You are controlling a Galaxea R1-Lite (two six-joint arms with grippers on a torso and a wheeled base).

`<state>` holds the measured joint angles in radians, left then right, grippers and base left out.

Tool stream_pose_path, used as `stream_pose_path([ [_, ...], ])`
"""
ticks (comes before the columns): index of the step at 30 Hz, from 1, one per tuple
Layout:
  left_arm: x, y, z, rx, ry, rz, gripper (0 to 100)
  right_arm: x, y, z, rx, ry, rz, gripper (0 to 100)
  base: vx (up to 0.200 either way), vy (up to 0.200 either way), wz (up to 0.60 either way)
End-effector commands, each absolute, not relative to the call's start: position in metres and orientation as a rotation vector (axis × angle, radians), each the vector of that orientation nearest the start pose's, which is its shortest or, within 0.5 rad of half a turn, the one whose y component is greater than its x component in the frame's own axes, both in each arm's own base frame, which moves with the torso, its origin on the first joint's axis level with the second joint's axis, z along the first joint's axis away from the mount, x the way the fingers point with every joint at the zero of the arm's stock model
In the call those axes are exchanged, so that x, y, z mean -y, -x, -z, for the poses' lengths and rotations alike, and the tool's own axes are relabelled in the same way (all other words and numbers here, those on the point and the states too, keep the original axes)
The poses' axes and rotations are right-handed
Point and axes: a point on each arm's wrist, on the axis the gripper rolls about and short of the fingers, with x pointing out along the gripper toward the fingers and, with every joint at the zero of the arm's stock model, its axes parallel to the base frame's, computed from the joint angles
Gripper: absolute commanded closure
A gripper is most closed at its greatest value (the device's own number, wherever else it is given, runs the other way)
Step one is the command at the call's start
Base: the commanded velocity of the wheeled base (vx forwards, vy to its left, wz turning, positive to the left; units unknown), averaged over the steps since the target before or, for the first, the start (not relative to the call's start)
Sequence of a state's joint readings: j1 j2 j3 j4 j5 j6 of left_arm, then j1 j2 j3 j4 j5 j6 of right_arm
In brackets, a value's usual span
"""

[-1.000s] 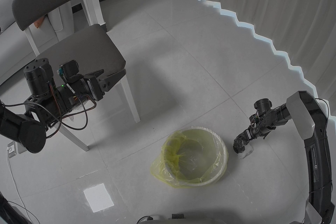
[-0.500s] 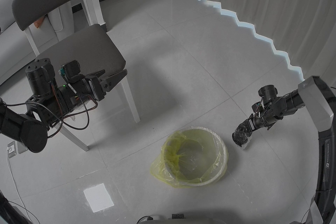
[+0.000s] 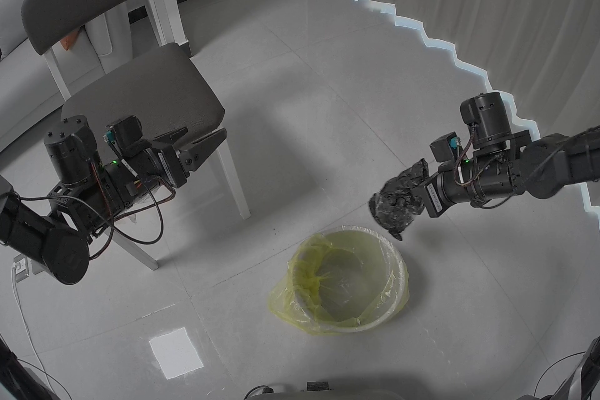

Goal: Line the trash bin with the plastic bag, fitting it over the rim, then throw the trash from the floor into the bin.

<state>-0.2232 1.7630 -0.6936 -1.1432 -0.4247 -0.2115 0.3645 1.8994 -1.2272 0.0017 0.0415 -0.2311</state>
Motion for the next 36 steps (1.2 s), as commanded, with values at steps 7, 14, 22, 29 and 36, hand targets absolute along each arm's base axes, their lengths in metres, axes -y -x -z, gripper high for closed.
stream_pose_path([
  [7, 0.085, -0.304, -0.165, 0.001, 0.197, 0.672, 0, -0.177, -0.259, -0.19, -0.544, 0.396, -0.68, 100, 0.0, 0.0, 0.0],
  [14, 0.082, -0.3, -0.165, 0.004, 0.197, 0.666, 0, -0.196, -0.288, -0.13, -0.694, 0.426, -0.69, 100, 0.0, 0.0, 0.0],
  [22, 0.081, -0.299, -0.161, 0.028, 0.194, 0.667, 0, -0.211, -0.31, -0.082, -0.745, 0.43, -0.696, 100, 0.0, 0.0, 0.0],
  [29, 0.081, -0.299, -0.16, 0.023, 0.195, 0.666, 0, -0.202, -0.323, -0.049, -0.837, 0.432, -0.664, 100, 0.0, 0.0, 0.0],
  [36, 0.082, -0.3, -0.149, 0.015, 0.196, 0.666, 0, -0.203, -0.378, 0.016, -0.887, 0.419, -0.605, 100, 0.0, 0.0, 0.0],
])
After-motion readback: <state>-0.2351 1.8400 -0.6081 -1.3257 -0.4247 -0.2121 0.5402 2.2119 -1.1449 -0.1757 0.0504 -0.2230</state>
